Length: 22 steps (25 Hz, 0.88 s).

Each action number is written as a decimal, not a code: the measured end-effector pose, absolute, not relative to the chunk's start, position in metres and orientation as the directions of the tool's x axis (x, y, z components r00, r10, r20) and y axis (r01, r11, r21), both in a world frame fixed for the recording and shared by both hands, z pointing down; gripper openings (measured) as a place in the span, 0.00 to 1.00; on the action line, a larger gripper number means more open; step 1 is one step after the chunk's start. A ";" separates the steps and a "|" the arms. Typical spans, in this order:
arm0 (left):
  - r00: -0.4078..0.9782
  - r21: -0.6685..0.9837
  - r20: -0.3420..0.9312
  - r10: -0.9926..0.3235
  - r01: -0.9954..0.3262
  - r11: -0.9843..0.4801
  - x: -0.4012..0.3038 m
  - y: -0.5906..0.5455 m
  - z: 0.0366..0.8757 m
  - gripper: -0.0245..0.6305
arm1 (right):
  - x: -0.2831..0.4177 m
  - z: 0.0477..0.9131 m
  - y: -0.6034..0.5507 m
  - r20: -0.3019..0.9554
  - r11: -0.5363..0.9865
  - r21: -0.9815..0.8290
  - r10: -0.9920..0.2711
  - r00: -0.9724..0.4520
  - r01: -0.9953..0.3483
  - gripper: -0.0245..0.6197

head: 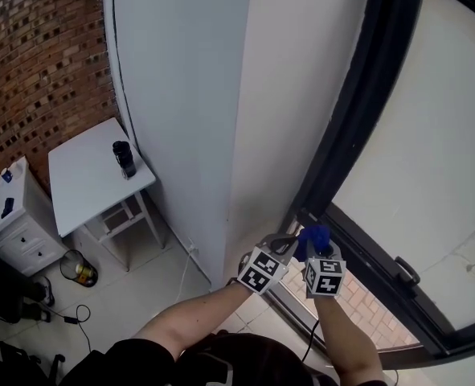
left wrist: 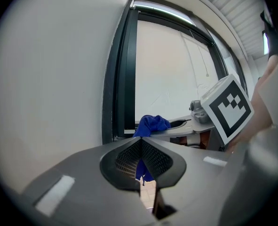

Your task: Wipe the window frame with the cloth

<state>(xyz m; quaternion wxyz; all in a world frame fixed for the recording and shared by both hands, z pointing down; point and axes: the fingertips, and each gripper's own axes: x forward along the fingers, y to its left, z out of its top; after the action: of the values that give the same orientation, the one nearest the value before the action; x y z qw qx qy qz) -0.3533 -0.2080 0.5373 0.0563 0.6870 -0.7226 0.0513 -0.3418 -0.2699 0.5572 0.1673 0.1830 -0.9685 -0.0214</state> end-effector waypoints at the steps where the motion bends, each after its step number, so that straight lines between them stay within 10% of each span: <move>1: -0.057 0.000 0.151 -0.987 -0.998 0.057 -0.355 -0.208 0.536 0.03 | -0.343 0.556 -0.270 0.315 0.935 0.100 -0.355 -0.880 -0.341 0.16; 22: -0.065 -0.009 0.155 -0.986 -0.998 0.064 -0.382 -0.223 0.541 0.03 | -0.388 0.549 -0.299 0.322 0.929 0.111 -0.370 -0.872 -0.353 0.16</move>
<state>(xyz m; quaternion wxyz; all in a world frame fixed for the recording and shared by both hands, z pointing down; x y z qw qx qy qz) -0.3820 -0.2232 0.5405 0.0534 0.6817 -0.7275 0.0563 -0.3882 -0.2990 0.5486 0.1710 0.1870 -0.9671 -0.0243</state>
